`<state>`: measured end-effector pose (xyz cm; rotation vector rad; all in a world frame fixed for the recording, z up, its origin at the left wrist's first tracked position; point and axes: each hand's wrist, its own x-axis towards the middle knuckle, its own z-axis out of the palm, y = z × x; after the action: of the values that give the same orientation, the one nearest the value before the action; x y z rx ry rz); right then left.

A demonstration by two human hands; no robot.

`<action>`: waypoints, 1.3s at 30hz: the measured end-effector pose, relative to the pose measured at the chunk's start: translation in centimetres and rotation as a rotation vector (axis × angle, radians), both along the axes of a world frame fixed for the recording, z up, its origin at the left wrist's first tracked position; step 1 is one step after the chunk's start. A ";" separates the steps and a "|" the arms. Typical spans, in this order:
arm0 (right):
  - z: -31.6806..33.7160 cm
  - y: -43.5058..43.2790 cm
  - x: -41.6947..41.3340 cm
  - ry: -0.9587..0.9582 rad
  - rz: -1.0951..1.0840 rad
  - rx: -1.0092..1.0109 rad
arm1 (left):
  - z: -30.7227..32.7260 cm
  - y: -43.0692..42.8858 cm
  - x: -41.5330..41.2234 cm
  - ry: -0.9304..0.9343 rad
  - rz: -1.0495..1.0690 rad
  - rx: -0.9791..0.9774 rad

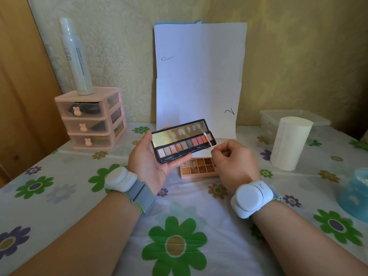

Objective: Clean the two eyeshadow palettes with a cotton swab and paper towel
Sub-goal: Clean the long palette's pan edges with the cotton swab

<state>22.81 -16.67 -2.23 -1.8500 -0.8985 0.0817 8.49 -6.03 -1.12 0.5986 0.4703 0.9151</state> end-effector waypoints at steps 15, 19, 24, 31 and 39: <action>-0.2 0.2 -0.1 -0.013 0.013 0.004 | 0.2 0.0 0.1 0.010 -0.007 0.001; -0.1 0.2 0.9 0.007 -0.046 0.016 | 0.1 0.1 0.0 0.010 -0.012 -0.006; -0.2 0.1 0.6 0.006 -0.023 0.007 | 0.0 0.2 0.1 -0.003 0.007 -0.016; -0.1 0.1 1.0 0.020 -0.038 0.014 | -0.1 0.3 0.0 -0.013 -0.016 -0.014; -0.1 0.1 0.6 0.005 -0.021 0.011 | -0.1 0.3 0.0 -0.024 0.007 -0.012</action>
<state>23.39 -16.55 -2.36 -1.8476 -0.8746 0.0680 8.46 -5.69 -1.19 0.5752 0.4561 0.9243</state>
